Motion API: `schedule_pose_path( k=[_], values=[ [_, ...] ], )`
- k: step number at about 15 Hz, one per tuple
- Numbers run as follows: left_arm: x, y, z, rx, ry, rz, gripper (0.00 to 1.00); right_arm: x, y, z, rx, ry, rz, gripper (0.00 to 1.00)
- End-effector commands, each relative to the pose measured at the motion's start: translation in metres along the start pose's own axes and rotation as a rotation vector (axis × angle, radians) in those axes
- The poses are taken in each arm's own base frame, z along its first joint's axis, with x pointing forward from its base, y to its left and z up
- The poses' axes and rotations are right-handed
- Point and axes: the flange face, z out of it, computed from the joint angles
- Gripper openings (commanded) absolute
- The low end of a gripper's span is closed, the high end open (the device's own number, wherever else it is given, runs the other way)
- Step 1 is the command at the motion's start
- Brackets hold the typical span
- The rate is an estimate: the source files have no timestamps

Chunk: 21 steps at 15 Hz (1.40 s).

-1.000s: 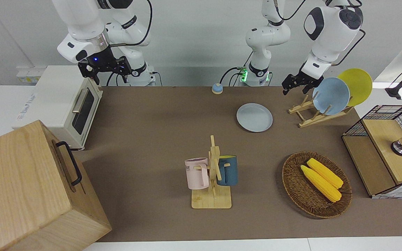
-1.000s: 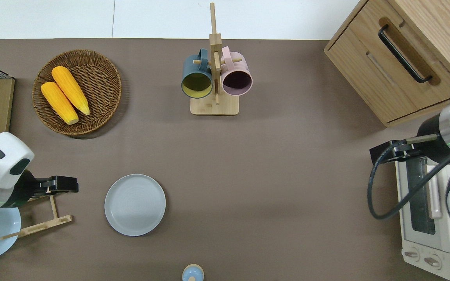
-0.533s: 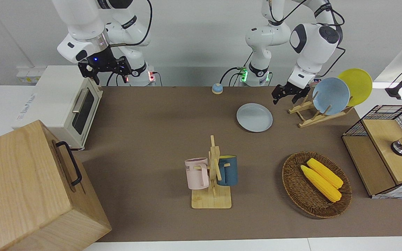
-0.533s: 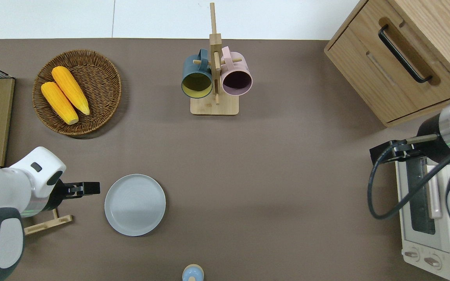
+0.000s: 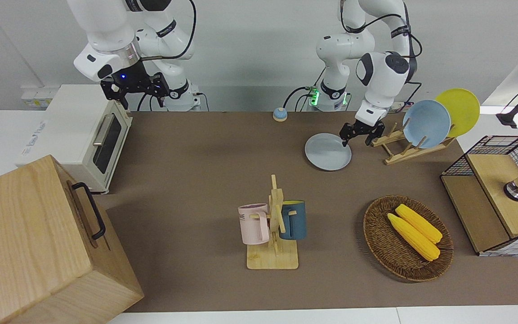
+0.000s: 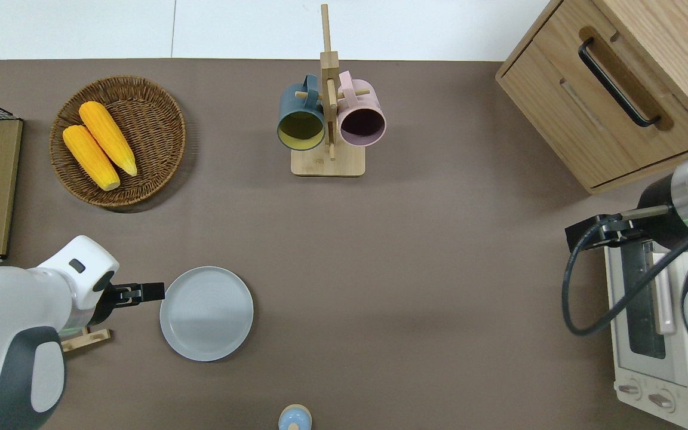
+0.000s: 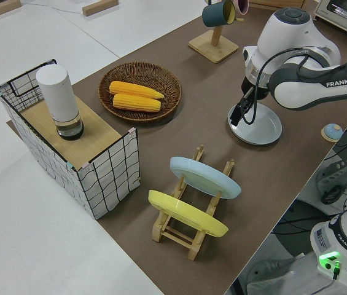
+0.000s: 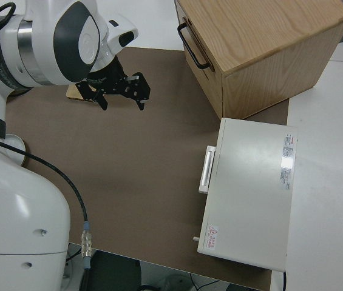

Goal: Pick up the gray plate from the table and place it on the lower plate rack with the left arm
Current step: 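Move the left gripper toward the gray plate's rim nearest the robot, then grasp the gray plate's rim with the left gripper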

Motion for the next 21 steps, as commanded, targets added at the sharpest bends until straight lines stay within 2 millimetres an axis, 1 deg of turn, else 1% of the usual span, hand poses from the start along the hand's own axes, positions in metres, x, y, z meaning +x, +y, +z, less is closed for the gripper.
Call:
schedule_pose_path(
  k=[1,5,8,12,13,15,17,19,20,21],
  values=[
    [-0.005,0.003,0.024,-0.008,-0.006,-0.006,0.99,-0.002,0.002,-0.003,-0.006,-0.001,0.015,0.983],
    [-0.008,0.001,0.046,-0.007,-0.033,-0.009,0.99,-0.002,0.002,-0.003,-0.006,-0.001,0.015,0.983],
    [-0.008,-0.001,0.055,-0.007,-0.048,-0.004,0.99,-0.003,0.003,-0.004,-0.007,0.0,0.017,0.983],
    [-0.009,-0.001,0.063,-0.003,-0.065,0.007,0.99,-0.002,0.002,-0.003,-0.006,-0.001,0.015,0.983],
    [-0.009,-0.001,0.063,-0.002,-0.066,0.007,0.97,-0.002,0.003,-0.003,-0.006,-0.003,0.017,0.983],
    [-0.009,-0.001,0.064,-0.001,-0.067,0.008,0.66,-0.002,0.002,-0.003,-0.006,-0.001,0.015,0.983],
    [-0.009,-0.001,0.066,0.003,-0.073,0.014,0.39,-0.002,0.003,-0.003,-0.006,-0.001,0.017,0.983],
    [-0.008,-0.002,0.066,0.013,-0.07,0.026,0.21,-0.002,0.002,-0.003,-0.006,-0.001,0.015,0.983],
    [-0.008,-0.002,0.066,0.016,-0.07,0.031,0.15,-0.002,0.002,-0.003,-0.006,-0.001,0.015,0.983],
    [-0.008,-0.003,0.067,0.019,-0.069,0.031,0.14,-0.002,0.002,-0.003,-0.007,-0.003,0.015,0.983]
  ],
)
